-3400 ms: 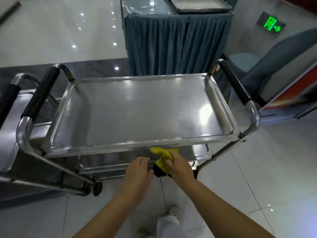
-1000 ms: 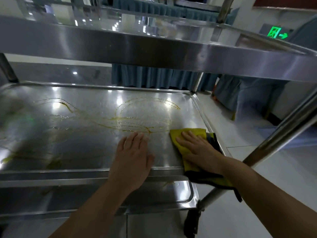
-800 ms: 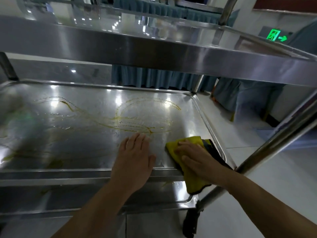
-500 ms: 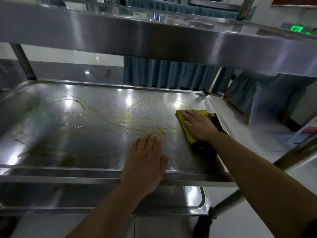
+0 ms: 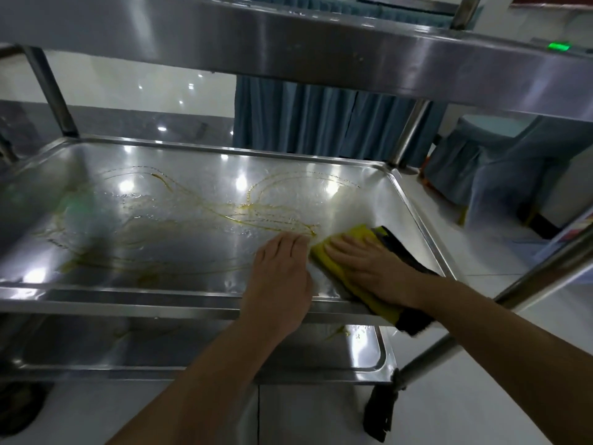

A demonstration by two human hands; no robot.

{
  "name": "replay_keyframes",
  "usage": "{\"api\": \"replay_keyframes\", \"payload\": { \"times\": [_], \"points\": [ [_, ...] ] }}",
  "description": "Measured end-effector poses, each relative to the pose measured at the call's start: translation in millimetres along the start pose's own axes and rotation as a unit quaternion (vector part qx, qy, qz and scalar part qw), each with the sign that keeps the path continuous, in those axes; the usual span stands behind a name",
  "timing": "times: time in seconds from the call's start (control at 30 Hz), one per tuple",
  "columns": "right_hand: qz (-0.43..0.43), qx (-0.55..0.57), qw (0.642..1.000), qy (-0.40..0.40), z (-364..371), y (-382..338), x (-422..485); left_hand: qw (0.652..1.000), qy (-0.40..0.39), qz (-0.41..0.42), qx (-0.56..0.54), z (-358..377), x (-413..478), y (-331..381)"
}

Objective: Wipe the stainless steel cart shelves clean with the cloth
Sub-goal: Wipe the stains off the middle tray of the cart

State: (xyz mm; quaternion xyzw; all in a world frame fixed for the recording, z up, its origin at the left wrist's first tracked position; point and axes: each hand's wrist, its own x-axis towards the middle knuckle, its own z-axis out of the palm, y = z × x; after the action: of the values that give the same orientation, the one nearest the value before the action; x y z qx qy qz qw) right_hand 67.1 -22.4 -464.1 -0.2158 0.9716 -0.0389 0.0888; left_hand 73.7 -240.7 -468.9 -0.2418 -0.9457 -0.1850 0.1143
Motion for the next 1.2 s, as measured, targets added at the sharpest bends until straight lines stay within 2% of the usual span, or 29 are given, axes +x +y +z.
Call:
{"api": "replay_keyframes", "payload": {
  "times": [0.07,0.13,0.2,0.33,0.57,0.63,0.7,0.77,0.87,1.07,1.2],
  "points": [
    [-0.061,0.031,0.998,0.014,7,-17,-21,0.999,-0.011,-0.022,-0.031,-10,-3,-8],
    [-0.120,-0.016,0.992,0.040,16,-26,-29,0.999,-0.013,-0.026,0.021,-21,-7,-29],
    [-0.138,-0.058,0.988,0.043,19,-26,-21,0.996,0.002,-0.014,0.090,-31,-9,-60],
    [-0.061,-0.022,0.998,0.016,8,-24,26,0.989,0.005,0.000,0.151,-36,-15,-106],
    [0.092,-0.025,0.995,0.031,-21,28,133,0.990,0.030,0.000,0.138,-23,-16,-118],
    [0.131,-0.055,0.990,0.020,-28,38,152,0.990,0.031,-0.003,0.141,-23,-17,-117],
    [0.146,-0.096,0.985,0.004,-31,38,161,0.990,0.031,-0.007,0.140,-25,-17,-116],
    [0.139,-0.087,0.986,0.000,-30,28,154,0.990,0.027,-0.009,0.139,-27,-17,-114],
    [0.075,-0.041,0.996,0.004,-23,3,126,0.990,0.024,-0.016,0.140,-28,-18,-114],
    [-0.152,-0.062,0.986,-0.005,-1,-61,46,0.990,0.015,-0.018,0.142,-26,-19,-115],
    [-0.192,0.004,0.981,-0.040,3,-75,35,0.991,0.021,-0.015,0.134,-24,-18,-116]
  ]
}}
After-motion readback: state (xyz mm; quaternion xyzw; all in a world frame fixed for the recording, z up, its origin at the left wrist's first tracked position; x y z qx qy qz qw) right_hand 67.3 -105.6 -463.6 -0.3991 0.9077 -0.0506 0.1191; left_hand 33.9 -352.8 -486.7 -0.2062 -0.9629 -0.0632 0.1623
